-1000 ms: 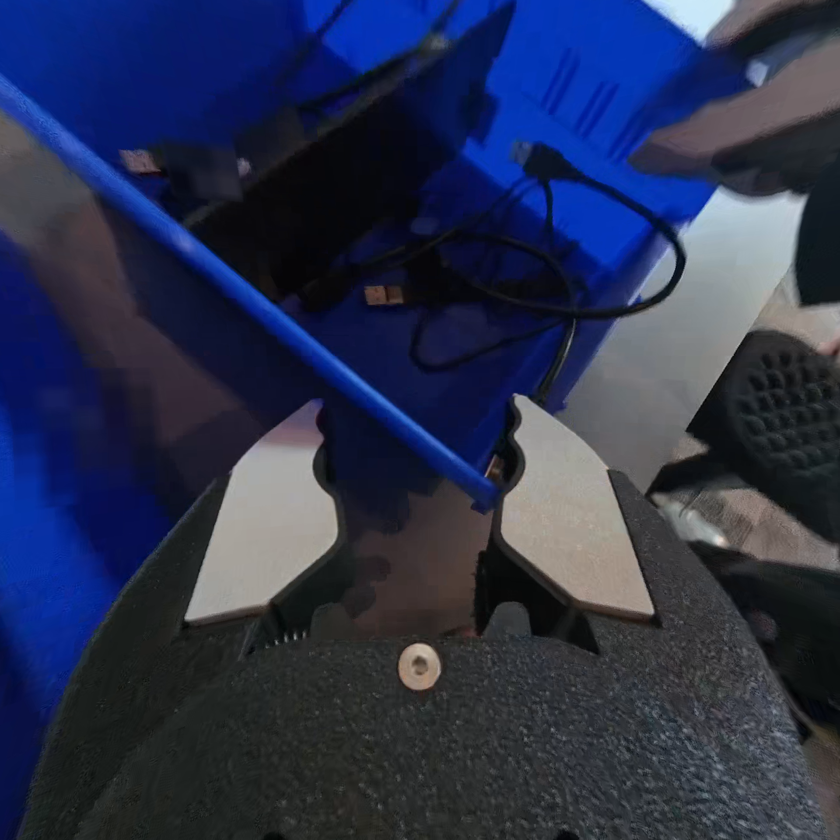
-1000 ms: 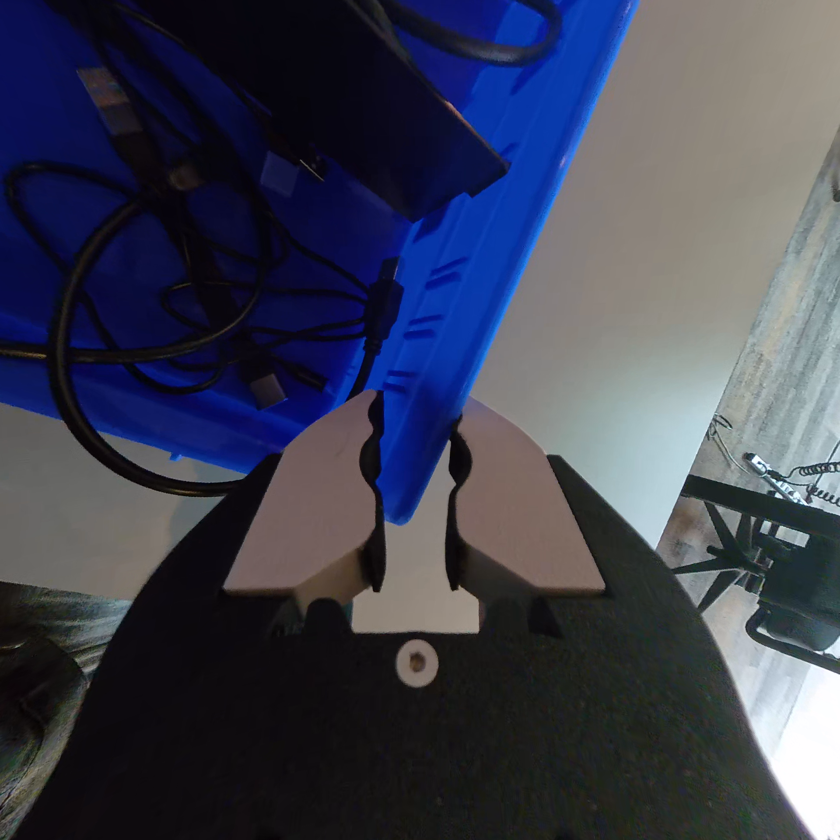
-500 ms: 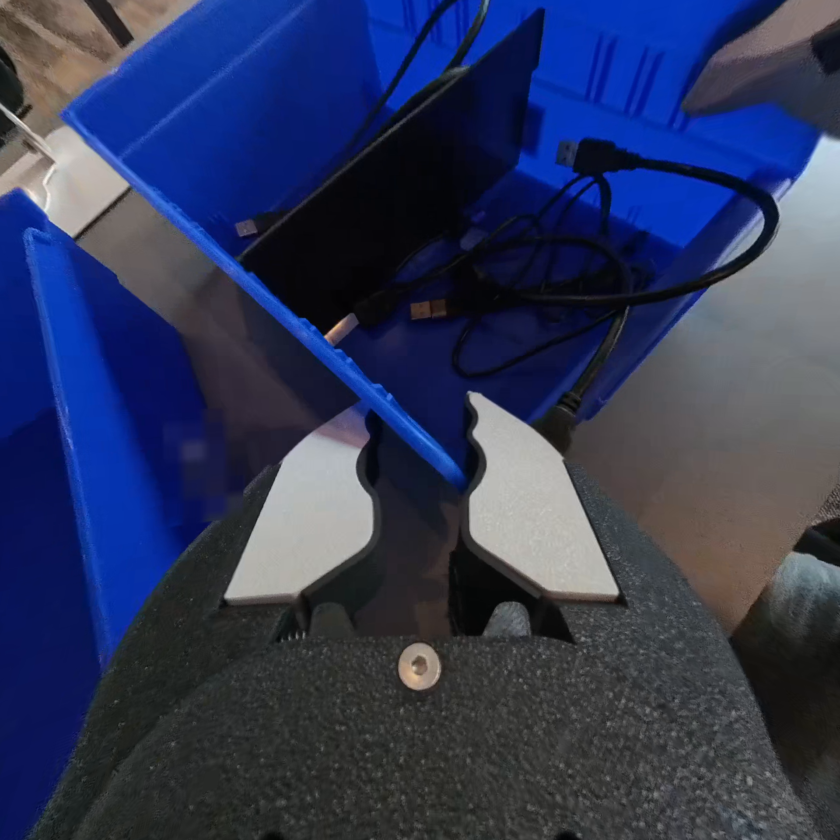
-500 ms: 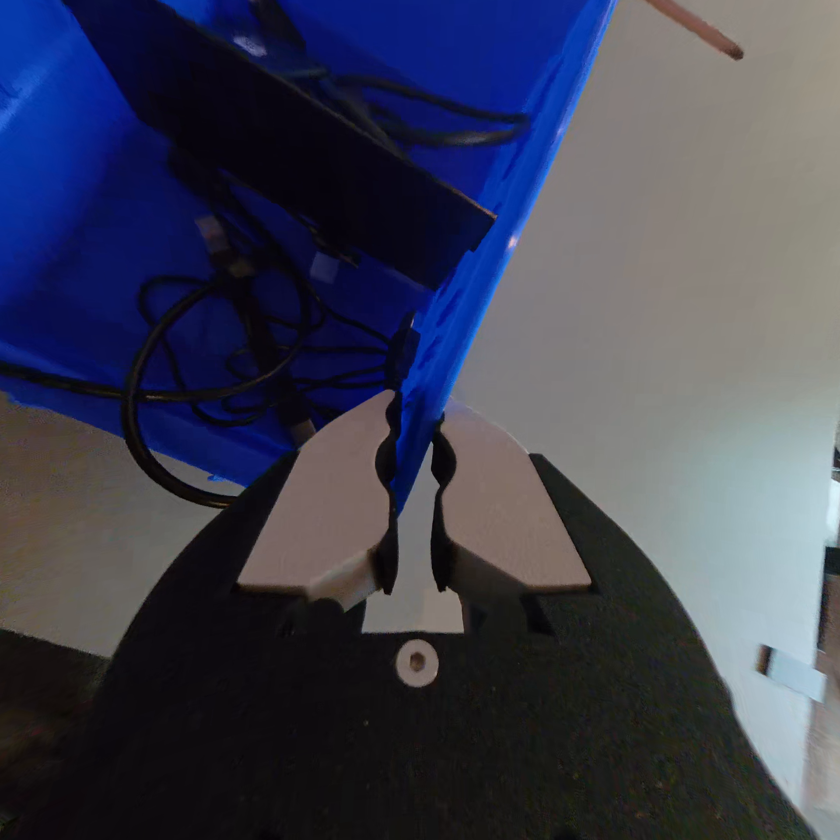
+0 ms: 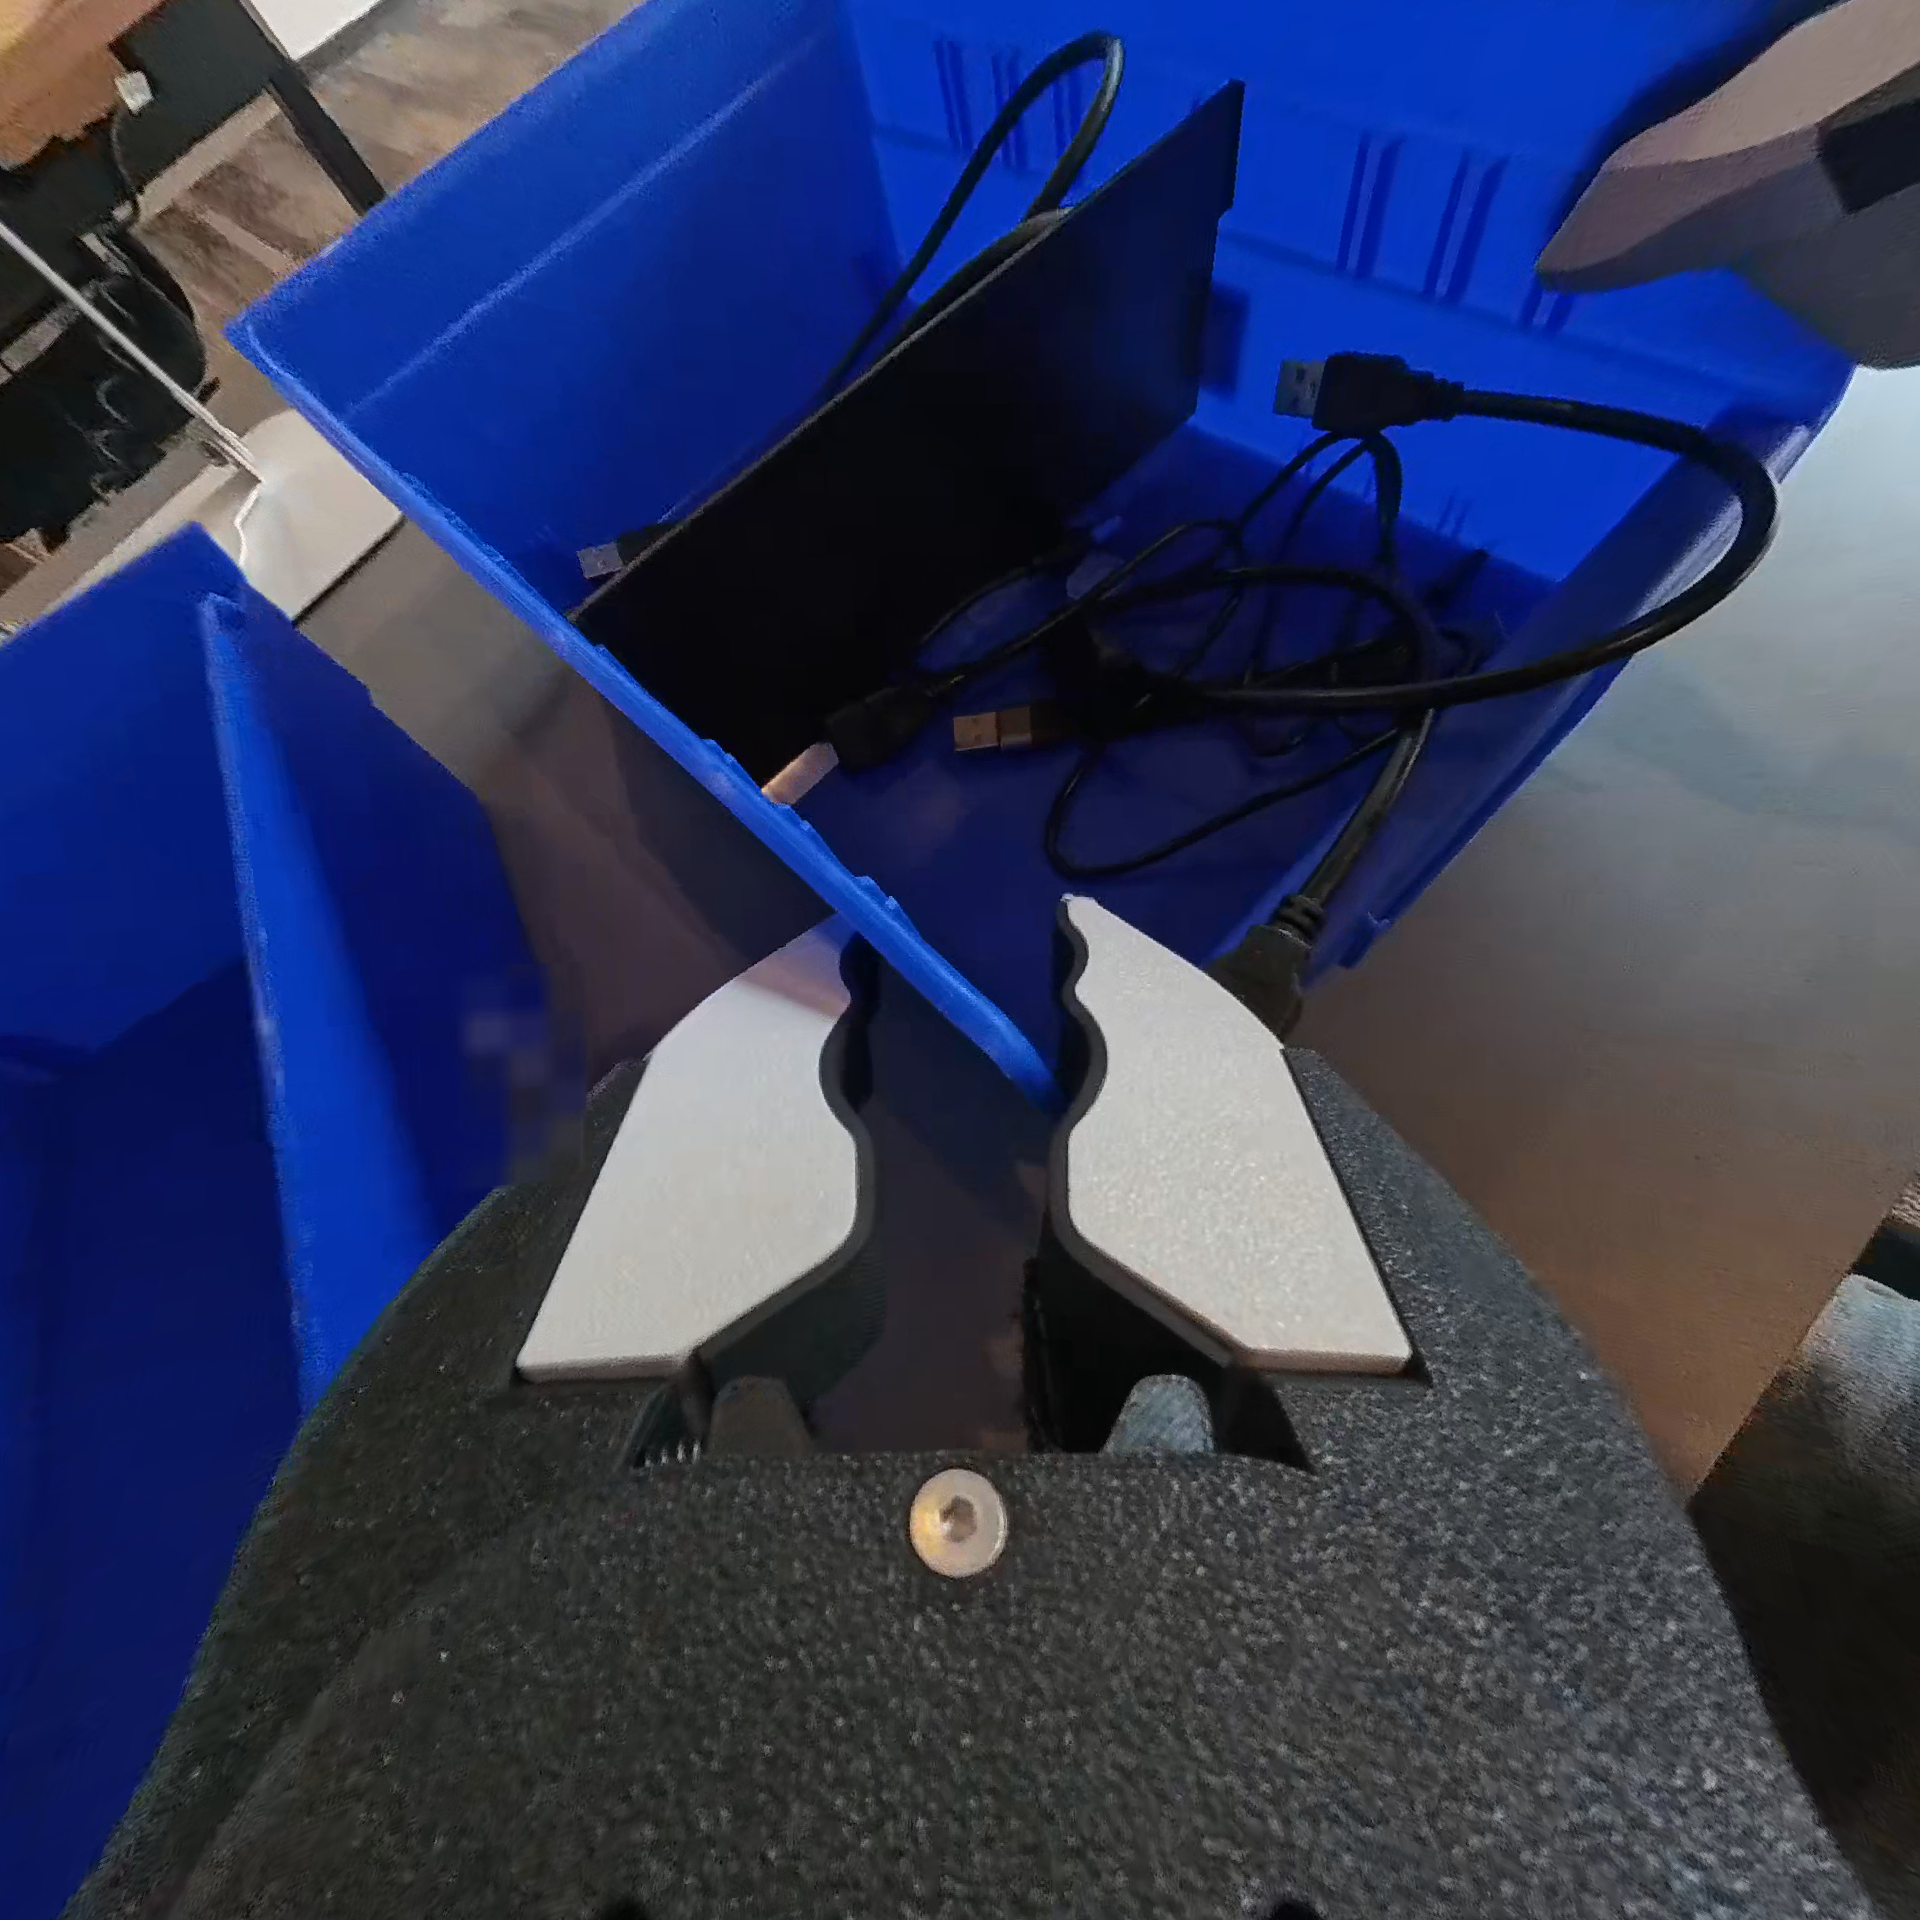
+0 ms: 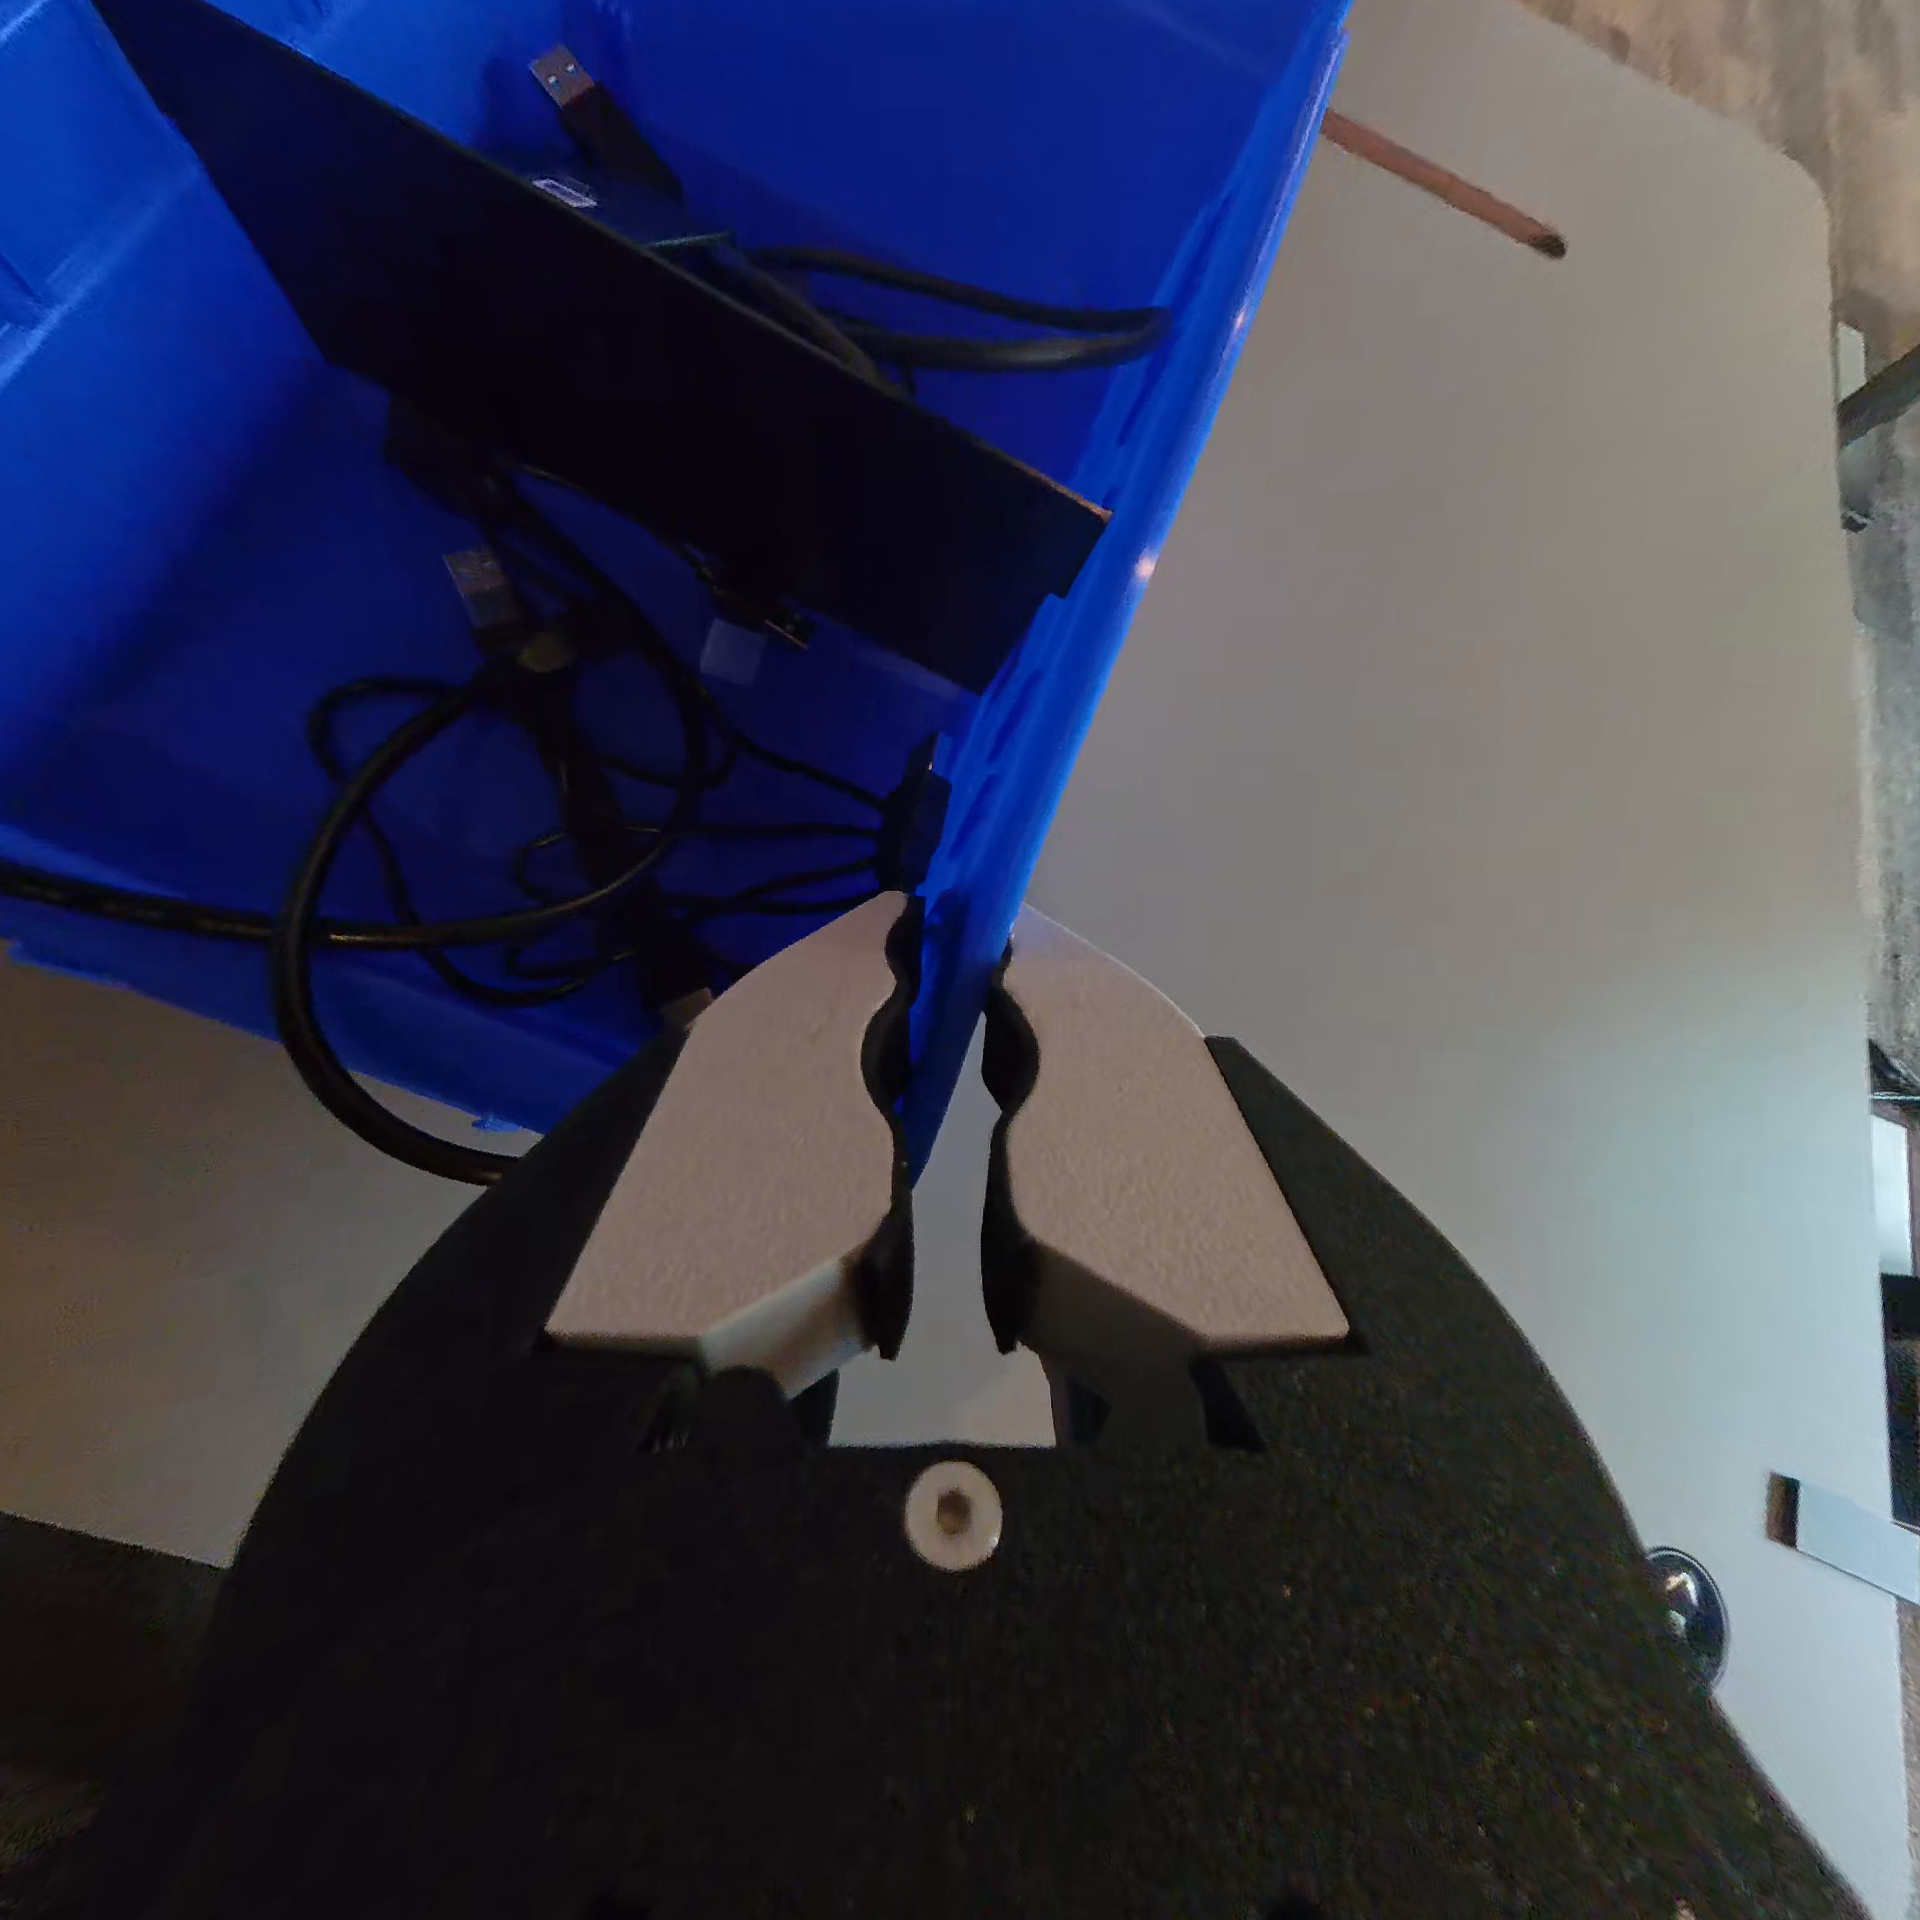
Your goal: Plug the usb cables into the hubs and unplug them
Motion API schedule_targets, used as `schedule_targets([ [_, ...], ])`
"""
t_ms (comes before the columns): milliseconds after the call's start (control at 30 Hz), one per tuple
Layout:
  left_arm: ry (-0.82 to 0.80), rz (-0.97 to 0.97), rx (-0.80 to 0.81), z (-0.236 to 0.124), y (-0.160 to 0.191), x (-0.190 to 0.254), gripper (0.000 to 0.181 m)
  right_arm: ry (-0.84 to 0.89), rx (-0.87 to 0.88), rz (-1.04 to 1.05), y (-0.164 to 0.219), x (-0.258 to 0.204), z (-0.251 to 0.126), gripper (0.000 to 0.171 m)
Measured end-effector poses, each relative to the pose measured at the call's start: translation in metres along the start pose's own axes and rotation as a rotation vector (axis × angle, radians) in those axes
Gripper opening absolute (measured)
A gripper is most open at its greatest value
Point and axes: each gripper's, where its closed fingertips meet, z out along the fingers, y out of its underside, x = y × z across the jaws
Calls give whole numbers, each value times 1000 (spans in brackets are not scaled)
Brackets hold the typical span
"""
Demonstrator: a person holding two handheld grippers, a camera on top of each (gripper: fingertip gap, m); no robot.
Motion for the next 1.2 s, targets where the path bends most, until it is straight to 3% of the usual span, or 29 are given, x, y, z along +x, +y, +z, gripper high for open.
schedule_targets([
  [733, 6, -22, 51, -2, -18, 12, 31, 32, 22, -29, -10, 19, -19, 7],
  [1000, -127, 1, 110, -59, -37, -38, 31, 6, 154, -90, -84, -15, -43, 7],
  [1200, -296, 6, 98, -131, -30, -111, 31, -105, 277, -134, -166, -87, -42, 7],
])
